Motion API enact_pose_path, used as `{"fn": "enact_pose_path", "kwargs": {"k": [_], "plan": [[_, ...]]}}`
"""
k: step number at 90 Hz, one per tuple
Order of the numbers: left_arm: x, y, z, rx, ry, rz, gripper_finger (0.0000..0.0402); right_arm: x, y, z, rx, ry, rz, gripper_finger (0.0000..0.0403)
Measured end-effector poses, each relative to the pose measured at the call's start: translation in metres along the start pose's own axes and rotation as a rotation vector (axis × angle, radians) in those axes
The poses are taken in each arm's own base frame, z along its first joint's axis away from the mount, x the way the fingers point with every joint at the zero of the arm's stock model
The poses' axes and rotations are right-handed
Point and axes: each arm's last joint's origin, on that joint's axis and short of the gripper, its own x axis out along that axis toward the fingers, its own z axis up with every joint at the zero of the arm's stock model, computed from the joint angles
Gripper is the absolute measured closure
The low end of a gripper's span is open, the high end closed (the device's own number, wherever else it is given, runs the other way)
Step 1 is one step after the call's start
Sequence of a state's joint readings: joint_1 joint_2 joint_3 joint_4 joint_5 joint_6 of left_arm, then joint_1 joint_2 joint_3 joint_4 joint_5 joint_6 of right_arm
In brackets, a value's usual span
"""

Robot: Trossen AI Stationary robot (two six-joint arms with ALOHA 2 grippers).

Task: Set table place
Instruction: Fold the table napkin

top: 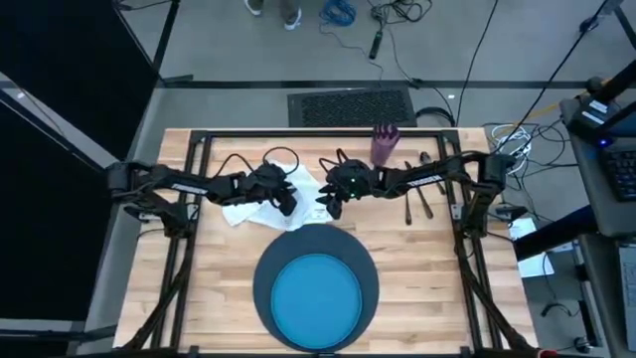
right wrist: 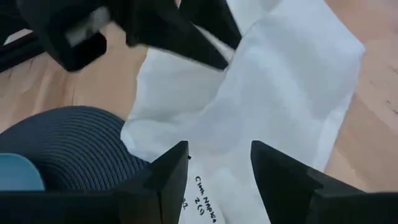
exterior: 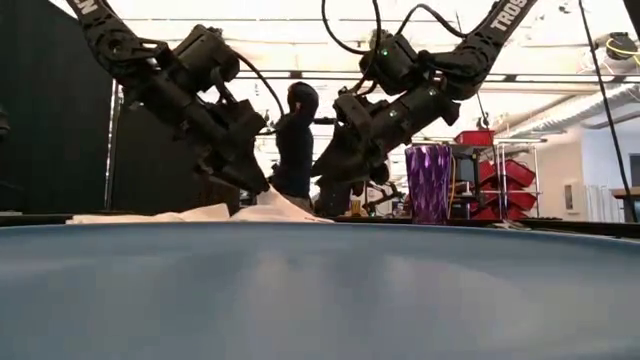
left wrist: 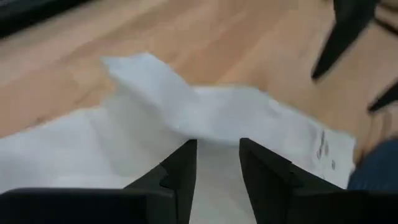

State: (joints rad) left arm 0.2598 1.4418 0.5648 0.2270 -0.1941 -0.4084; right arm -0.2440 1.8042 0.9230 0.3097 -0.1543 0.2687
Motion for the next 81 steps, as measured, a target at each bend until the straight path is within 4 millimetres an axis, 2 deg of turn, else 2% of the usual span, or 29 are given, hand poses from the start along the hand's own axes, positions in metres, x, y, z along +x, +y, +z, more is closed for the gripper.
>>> {"fn": "enact_pose_path", "kwargs": {"k": [23, 36, 81], "plan": [[-0.021, 0.01, 0.03, -0.147, -0.13, 0.064, 0.0295, 0.0, 0.0, -0.001, 0.002, 0.014, -0.004, 0.0241], [-0.026, 0.02, 0.04, -0.236, -0.114, 0.11, 0.0295, 0.0, -0.001, -0.002, 0.007, 0.022, -0.005, 0.0241], [-0.024, 0.024, 0.037, -0.36, -0.025, 0.142, 0.0295, 0.001, 0.006, -0.005, 0.0, 0.043, 0.026, 0.0241]]}}
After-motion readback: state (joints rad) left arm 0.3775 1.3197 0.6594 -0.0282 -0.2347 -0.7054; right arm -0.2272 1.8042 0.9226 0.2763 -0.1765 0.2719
